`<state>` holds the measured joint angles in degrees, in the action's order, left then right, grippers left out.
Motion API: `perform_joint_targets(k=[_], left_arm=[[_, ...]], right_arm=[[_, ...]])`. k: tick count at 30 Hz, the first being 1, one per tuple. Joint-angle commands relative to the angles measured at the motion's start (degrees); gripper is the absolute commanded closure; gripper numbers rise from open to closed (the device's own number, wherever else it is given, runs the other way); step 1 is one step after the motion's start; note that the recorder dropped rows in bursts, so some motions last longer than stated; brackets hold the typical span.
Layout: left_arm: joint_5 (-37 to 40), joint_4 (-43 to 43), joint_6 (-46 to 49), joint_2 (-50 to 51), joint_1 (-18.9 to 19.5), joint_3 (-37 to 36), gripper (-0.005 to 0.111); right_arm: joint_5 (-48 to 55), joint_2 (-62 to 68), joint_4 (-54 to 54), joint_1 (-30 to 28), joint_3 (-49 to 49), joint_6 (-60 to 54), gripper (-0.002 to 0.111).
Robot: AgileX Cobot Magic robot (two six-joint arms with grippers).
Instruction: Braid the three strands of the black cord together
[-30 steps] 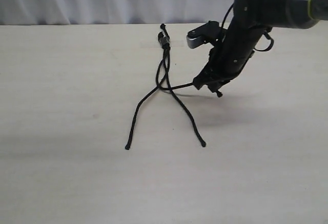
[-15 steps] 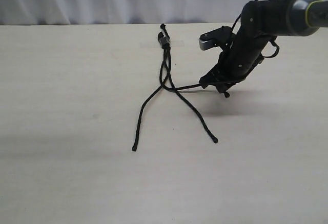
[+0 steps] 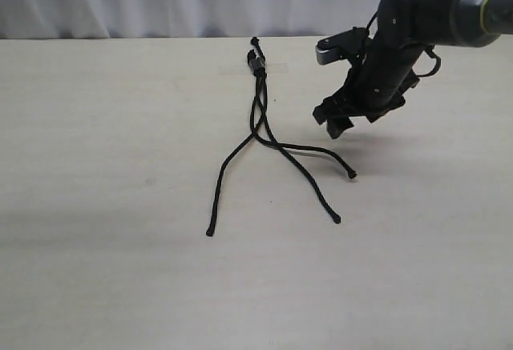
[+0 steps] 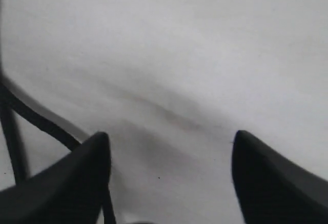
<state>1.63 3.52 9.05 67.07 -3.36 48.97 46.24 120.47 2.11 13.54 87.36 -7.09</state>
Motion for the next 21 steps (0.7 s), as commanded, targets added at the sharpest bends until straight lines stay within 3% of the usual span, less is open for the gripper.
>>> perform_joint_targets(k=[1,4,5,10,16,21], left_arm=[[-0.2,0.4,-0.4,-0.1,0.2,-0.2,0.107],[-0.2,0.4,-0.4,-0.1,0.1,-0.2,0.107],[-0.3,0.3,-0.4,-0.1,-0.1,-0.2,0.107],[0.2,0.3,-0.4,-0.7,-0.1,-0.2,0.107],[3.2,0.3,-0.4,-7.5,-0.1,-1.7,0.107],[-8.6,0.4,-0.5,-19.6,-5.3,-11.9,0.107]], right_arm=[[-0.5,-6.3,0.5,-0.2,1.3,0.1,0.073],[-3.2,-12.0,0.5,-0.2,0.7,1.4,0.101],[-4.3,-14.3,0.5,-0.2,0.2,2.6,0.104],[-13.6,-29.2,0.1,-0.2,-8.3,3.5,0.104],[-32.9,-51.9,-0.3,-0.2,-31.1,7.1,0.104],[-44.5,-64.1,-0.3,-0.2,-46.8,7.1,0.104]])
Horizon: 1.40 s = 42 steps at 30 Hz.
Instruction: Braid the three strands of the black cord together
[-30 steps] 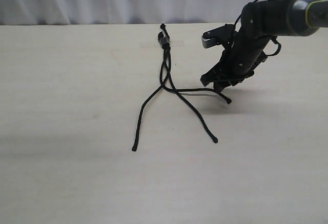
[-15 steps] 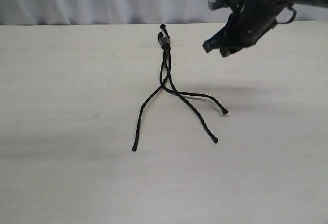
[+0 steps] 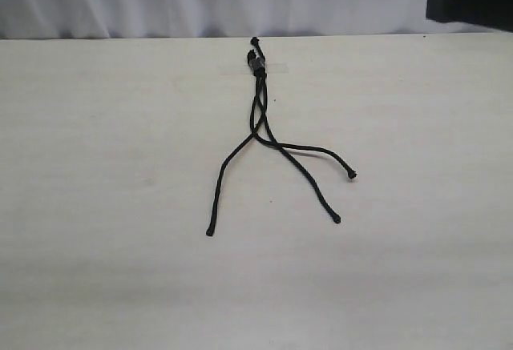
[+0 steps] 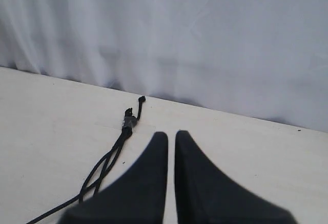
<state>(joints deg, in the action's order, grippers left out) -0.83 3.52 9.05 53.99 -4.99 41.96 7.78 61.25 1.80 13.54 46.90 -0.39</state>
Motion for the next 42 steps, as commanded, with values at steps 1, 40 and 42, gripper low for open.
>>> perform_joint_targets(k=[1,40,42], left_arm=[[-6.3,0.4,-0.5,-9.3,-4.9,-6.1,0.107],[14.0,-2.0,1.0,-53.2,11.7,-26.2,0.107],[16.0,-1.3,1.0,-54.0,13.6,-28.0,0.107]], right_arm=[[-6.2,-6.6,0.0,-0.2,-8.1,0.4,0.104],[-4.7,-11.4,0.0,-0.2,-12.6,0.4,0.104],[-4.7,-11.4,0.0,-0.2,-12.6,0.4,0.104]])
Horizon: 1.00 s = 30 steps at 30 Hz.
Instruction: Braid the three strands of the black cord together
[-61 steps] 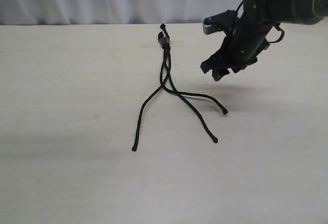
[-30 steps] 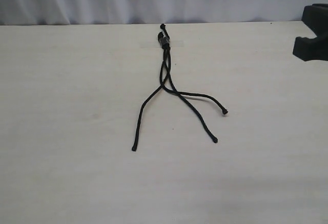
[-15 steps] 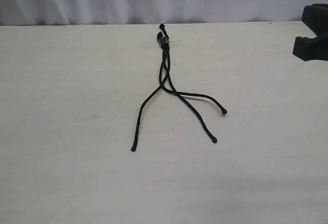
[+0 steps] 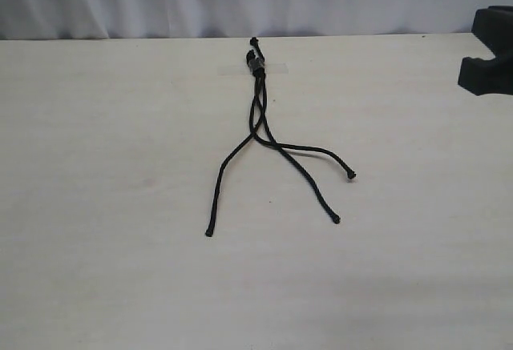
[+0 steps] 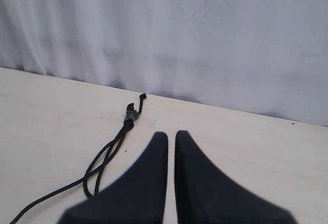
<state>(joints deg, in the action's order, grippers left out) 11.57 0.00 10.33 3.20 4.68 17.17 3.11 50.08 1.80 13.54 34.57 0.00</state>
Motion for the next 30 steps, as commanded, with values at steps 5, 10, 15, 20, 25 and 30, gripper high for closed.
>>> perform_joint_targets(k=[5,10,15,20,25,30], left_arm=[[1.6,2.2,-0.3,-3.2,5.3,-8.4,0.107],[-5.8,2.7,-0.3,-3.2,5.3,-14.9,0.107],[-7.1,2.7,-0.3,-3.2,5.3,-17.2,0.107],[-5.9,2.7,-0.3,-3.2,5.3,-17.2,0.107],[-5.9,2.4,-0.5,-3.2,5.3,-17.2,0.107],[-5.9,2.4,-0.5,-3.2,5.3,-17.2,0.107]], right_arm=[[0.0,-0.3,0.0,-0.2,-0.3,0.0,0.104],[0.0,-0.3,0.0,-0.2,-0.3,0.0,0.104],[0.0,-0.3,0.0,-0.2,-0.3,0.0,0.104],[0.0,-0.3,0.0,-0.2,-0.3,0.0,0.104],[0.0,-0.3,0.0,-0.2,-0.3,0.0,0.104],[0.0,-0.3,0.0,-0.2,-0.3,0.0,0.104]])
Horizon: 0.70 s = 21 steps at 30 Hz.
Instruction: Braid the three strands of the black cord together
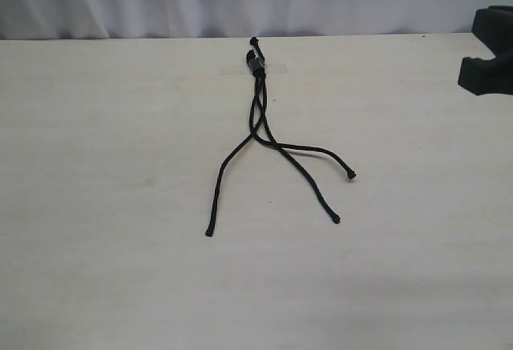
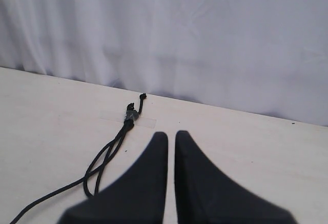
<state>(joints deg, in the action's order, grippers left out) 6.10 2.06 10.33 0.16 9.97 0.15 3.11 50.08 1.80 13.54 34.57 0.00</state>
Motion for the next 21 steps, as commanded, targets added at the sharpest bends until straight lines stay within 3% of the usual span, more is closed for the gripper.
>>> perform_joint_targets(k=[1,13,16,21], left_arm=[[-0.5,0.3,-0.5,-0.2,0.0,-0.1,0.107],[-0.5,0.3,-0.5,-0.2,0.0,-0.1,0.107],[-0.5,0.3,-0.5,-0.2,0.0,-0.1,0.107],[-0.5,0.3,-0.4,-0.2,0.0,-0.1,0.107]], right_arm=[[0.0,-0.3,0.0,-0.2,-0.3,0.0,0.104],[-0.8,-0.3,4.3,-0.2,-0.3,-7.4,0.104],[-1.4,-0.3,-7.2,-0.1,-0.3,-2.4,0.104],[0.7,-6.2,-9.1,-0.1,-3.7,-3.0,0.104]])
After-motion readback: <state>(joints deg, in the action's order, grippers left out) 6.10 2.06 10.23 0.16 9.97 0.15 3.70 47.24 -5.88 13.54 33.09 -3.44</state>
